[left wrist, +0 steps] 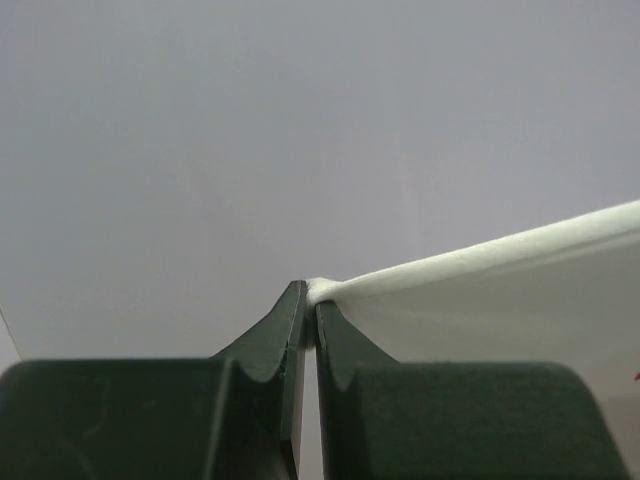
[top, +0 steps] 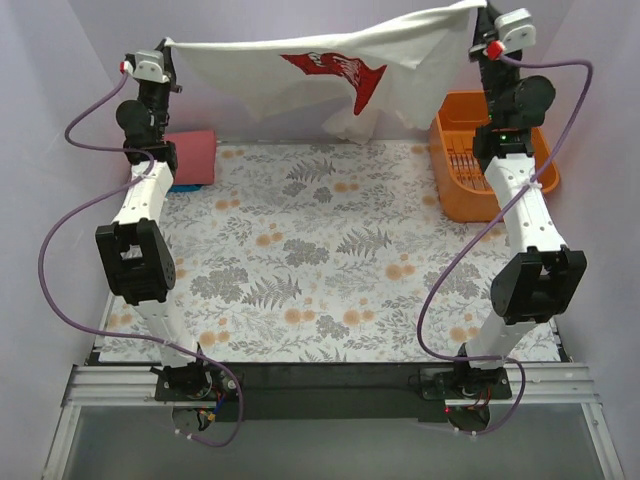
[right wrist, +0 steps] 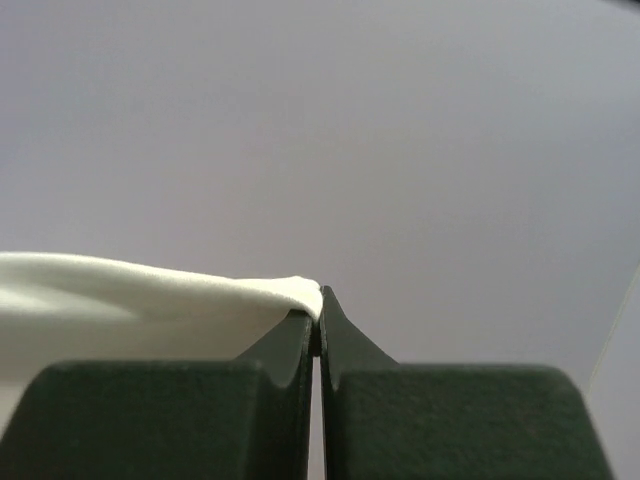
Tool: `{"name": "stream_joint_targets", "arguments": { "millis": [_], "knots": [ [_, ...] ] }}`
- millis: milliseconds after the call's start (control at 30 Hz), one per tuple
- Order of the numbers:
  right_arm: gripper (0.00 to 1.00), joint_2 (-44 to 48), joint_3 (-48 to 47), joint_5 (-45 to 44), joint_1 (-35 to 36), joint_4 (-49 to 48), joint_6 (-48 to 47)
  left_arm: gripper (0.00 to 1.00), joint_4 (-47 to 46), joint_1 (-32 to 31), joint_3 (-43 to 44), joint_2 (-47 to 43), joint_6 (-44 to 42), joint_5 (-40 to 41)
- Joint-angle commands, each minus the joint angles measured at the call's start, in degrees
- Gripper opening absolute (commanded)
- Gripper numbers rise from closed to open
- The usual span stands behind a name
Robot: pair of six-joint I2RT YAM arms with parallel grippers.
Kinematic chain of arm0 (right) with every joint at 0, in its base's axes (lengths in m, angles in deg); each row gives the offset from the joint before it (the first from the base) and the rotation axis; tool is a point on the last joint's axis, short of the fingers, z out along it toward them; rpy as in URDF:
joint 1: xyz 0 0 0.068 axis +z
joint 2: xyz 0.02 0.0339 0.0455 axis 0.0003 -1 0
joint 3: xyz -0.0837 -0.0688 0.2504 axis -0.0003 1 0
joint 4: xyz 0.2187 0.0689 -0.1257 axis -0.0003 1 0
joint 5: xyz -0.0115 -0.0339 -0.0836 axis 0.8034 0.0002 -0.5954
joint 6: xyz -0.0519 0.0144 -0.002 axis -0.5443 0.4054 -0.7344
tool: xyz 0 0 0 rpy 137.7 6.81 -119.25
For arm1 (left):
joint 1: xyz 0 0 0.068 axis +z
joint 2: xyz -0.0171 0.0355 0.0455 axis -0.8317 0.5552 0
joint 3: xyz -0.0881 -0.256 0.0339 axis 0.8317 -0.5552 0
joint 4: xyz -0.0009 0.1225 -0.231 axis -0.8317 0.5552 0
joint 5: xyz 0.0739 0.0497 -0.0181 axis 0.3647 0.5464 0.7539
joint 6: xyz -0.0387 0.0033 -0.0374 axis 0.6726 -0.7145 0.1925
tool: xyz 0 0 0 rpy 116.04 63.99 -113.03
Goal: Fold and stack the t-shirts
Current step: Flatten the tshirt out
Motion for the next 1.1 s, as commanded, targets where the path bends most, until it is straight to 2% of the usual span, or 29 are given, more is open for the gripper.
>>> {"name": "stream_joint_targets", "arguments": {
  "millis": [0, 133, 233, 367, 467, 500, 600, 633, 700, 733, 767, 800, 833, 867, 900, 933, 967, 1067],
  "knots": [
    [0.01, 3.38, 18.72, 2.67, -0.07, -2.92, -3.02, 0.0, -1.35, 0.79, -11.97, -3.28, -3.17, -1.89],
    [0.01, 8.92, 36.15, 3.99, -0.07, -2.66, -6.46, 0.0, -0.13, 0.79, -24.9, -6.54, -6.68, -6.3],
    [0.01, 12.08, 43.3, 5.65, 0.1, -0.82, -7.69, 0.0, 1.27, 0.71, -31.77, -8.65, -9.14, -6.91],
    [0.01, 12.97, 43.07, 5.4, 0.01, 4.01, -7.96, 0.0, 4.01, 1.06, -34.78, -9.88, -11.35, -8.15],
    [0.01, 13.76, 38.95, 6.62, 0.01, 10.33, -9.27, 0.0, 9.62, 1.84, -32.42, -12.16, -12.05, -10.52],
    [0.01, 14.2, 37.8, 6.8, 0.01, 15.83, -9.88, 0.0, 12.25, 1.94, -31.19, -12.95, -12.58, -10.96],
    [0.01, 17.44, 31.83, 8.55, 0.1, 29.98, -14.71, 0.0, 30.5, 3.16, -24.34, -16.56, -17.48, -14.3],
    [0.01, 18.32, 30.42, 9.08, 0.01, 42.39, -16.38, 0.0, 42.22, 4.21, -22.76, -17.43, -18.89, -15.26],
    [0.01, 21.83, 29.0, 10.83, -0.07, 53.45, -22.25, 0.0, 54.66, 6.23, -19.94, -20.33, -26.52, -24.55],
    [0.01, 23.5, 29.78, 11.98, -0.07, 63.51, -25.07, 0.0, 67.61, 7.11, -19.67, -21.39, -31.34, -26.68],
    [0.01, 27.26, 31.27, 13.12, -0.07, 67.26, -27.1, 0.0, 73.3, 7.73, -20.1, -22.62, -35.3, -28.18],
    [0.01, 29.39, 34.25, 13.56, -0.07, 71.74, -31.47, 0.0, 78.76, 8.17, -21.5, -25.15, -43.61, -30.89],
    [0.01, 33.41, 36.1, 14.18, -0.07, 75.52, -33.6, 0.0, 90.73, 8.52, -22.56, -26.39, -48.39, -31.79],
    [0.01, 35.36, 37.77, 14.88, 0.01, 83.22, -36.14, 0.0, 96.25, 8.44, -23.78, -28.84, -52.62, -32.14],
    [0.01, 37.3, 41.01, 15.06, -0.07, 86.6, -39.3, 0.0, 101.43, 8.44, -27.28, -30.0, -61.53, -32.32],
    [0.01, 40.54, 42.26, 15.06, 0.01, 89.77, -40.99, 0.0, 109.23, 8.44, -29.23, -31.23, -64.41, -31.71],
    [0.01, 41.87, 43.32, 15.41, -0.07, 97.46, -42.66, 0.0, 111.83, 8.44, -31.86, -33.68, -67.13, -31.01],
    [0.01, 46.62, 47.45, 16.38, 0.01, 108.03, -50.21, 0.0, 115.99, 8.44, -41.26, -38.16, -71.81, -24.61]
  ]
}}
